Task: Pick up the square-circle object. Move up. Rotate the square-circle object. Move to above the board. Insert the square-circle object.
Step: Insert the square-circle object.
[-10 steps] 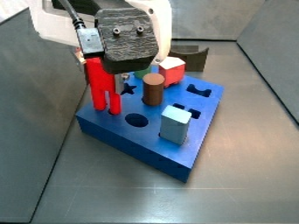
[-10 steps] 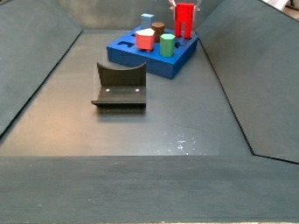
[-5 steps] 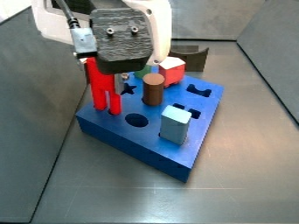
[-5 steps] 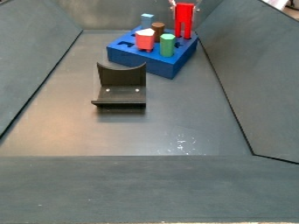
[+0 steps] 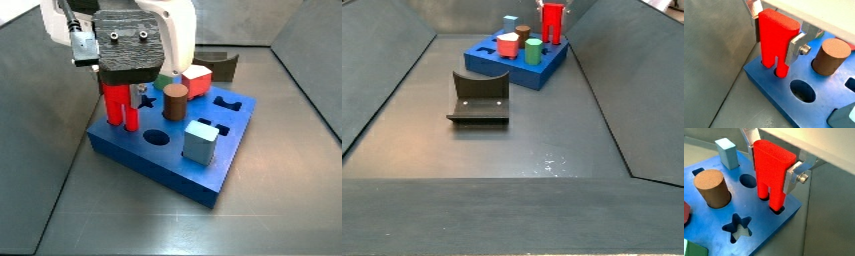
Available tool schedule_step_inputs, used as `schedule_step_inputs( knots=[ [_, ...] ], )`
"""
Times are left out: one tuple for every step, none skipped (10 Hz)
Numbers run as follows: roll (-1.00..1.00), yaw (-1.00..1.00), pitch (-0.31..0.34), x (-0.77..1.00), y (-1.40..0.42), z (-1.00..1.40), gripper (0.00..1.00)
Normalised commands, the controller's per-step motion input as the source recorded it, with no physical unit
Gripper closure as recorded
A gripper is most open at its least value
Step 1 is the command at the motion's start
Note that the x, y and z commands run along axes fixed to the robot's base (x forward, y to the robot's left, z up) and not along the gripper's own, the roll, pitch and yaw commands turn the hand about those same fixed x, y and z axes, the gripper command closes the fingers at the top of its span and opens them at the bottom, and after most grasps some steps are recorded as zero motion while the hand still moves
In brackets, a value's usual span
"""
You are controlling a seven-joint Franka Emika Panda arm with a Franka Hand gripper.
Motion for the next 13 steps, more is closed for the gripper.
schedule_step_inputs(
  knots=[
    [0.00,-0.40,0.000,0.02,0.00,-0.04,1.00],
    [0.00,-0.09,0.000,0.00,0.00,0.00,1.00],
    [0.00,0.00,0.000,0.00,0.00,-0.05,1.00],
    [-0.23,0.00,-0.203,-0.33,0.11,-0.42,1.00],
    [-0.33,0.00,-0.276,-0.38,0.20,-0.30,1.00],
    [-0.33,0.00,-0.247,-0.25,0.19,-0.28,1.00],
    [-0.23,0.00,-0.203,-0.23,0.11,-0.13,1.00],
    [-0.13,0.00,-0.091,-0.05,0.04,-0.03,1.00],
    [-0.08,0.00,-0.077,-0.04,0.04,-0.09,1.00],
    [-0.29,0.08,-0.131,0.00,0.35,-0.10,1.00],
    [-0.50,0.12,-0.100,0.17,0.49,0.17,1.00],
    [-0.38,0.13,-0.027,0.13,0.40,0.25,1.00],
    [0.00,0.02,-0.013,0.00,0.00,0.00,1.00]
  ],
)
